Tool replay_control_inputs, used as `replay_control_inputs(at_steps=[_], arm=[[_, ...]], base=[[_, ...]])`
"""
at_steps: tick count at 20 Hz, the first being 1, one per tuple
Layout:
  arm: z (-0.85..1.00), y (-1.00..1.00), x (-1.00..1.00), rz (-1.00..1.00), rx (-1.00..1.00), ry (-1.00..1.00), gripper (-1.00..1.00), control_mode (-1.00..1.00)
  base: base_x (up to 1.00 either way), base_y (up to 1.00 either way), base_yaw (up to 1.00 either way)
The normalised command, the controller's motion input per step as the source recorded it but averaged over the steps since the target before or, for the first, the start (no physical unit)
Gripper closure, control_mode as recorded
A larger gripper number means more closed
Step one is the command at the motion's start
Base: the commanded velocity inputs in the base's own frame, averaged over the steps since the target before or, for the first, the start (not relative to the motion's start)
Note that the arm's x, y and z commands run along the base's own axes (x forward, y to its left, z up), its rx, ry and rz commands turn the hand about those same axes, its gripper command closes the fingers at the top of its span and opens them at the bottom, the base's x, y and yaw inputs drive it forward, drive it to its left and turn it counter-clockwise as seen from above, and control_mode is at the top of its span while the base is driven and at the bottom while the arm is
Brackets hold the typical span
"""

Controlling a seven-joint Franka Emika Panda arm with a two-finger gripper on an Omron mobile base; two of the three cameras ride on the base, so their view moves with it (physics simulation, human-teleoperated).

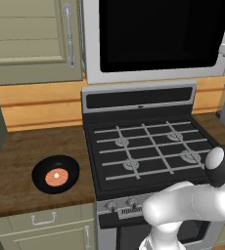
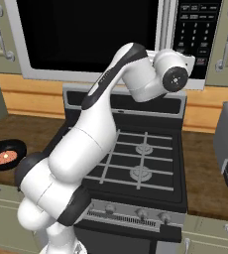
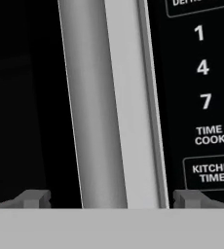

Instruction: Open the microwave, place the bowl with waffle inside the microwave, then close the microwave door and turn it on.

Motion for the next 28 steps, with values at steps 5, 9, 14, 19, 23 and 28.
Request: replay_control_inputs(at_steps=[5, 9, 14, 19, 23, 28], arm=[[0.0, 0.0, 0.0, 0.0, 0.0, 0.0, -1.0, -1.0], [0.0, 0.0, 0.0, 0.0, 0.0, 0.0, 1.0, -1.0], [0.0, 0.0, 0.0, 0.0, 0.0, 0.0, 1.0, -1.0], [0.0, 0.0, 0.0, 0.0, 0.0, 0.0, 1.0, -1.0], [0.0, 0.0, -0.02, 0.0, 0.0, 0.0, 1.0, -1.0], [0.0, 0.07, -0.9, -0.01, 0.0, 0.0, 1.0, -1.0]], base=[[0.0, 0.0, 0.0], [0.0, 0.0, 0.0], [0.0, 0.0, 0.0], [0.0, 0.0, 0.0], [0.0, 0.0, 0.0], [0.0, 0.0, 0.0]])
